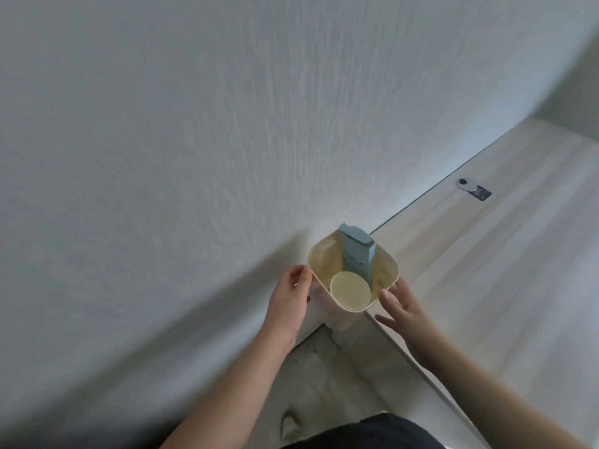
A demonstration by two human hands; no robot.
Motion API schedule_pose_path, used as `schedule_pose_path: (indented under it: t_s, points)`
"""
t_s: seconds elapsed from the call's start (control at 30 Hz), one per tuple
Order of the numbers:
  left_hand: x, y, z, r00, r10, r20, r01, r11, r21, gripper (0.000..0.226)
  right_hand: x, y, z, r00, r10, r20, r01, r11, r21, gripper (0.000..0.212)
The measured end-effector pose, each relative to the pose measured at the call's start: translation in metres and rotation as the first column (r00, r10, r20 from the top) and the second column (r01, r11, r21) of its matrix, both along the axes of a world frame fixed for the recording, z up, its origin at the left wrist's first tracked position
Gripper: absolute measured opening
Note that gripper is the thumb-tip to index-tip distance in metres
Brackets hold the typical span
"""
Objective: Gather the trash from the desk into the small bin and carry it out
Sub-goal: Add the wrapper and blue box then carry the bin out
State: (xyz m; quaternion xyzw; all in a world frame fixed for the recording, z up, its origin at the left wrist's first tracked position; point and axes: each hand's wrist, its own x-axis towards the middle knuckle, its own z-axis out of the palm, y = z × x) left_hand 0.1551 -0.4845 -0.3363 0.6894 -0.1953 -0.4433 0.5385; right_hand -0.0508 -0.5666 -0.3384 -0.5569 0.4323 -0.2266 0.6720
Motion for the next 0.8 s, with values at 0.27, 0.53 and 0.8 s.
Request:
schedule_pose_path:
  t_s: [0.27, 0.53, 0.8]
  points:
    - [-0.025, -0.057, -0.017, 0.951, -0.303, -0.064, 0.308, 0.948, 0.084, 0.032, -0.035, -0.014, -0.008, 0.967, -0.249, -0.047, 0.250, 0.968, 0.032, 0.058]
    - [-0.049, -0.121, -0.030, 0.889, -0.375, -0.264, 0.415, 0.902, 0.118, 0.052, -0.066, -0.066, -0.024, 0.958, -0.283, -0.046, 0.286, 0.956, 0.065, 0.055]
    - [-0.060, -0.169, -0.040, 0.887, -0.251, -0.388, 0.312, 0.944, 0.104, 0.051, -0.070, -0.133, -0.051, 0.965, -0.261, 0.038, 0.249, 0.948, 0.197, 0.063]
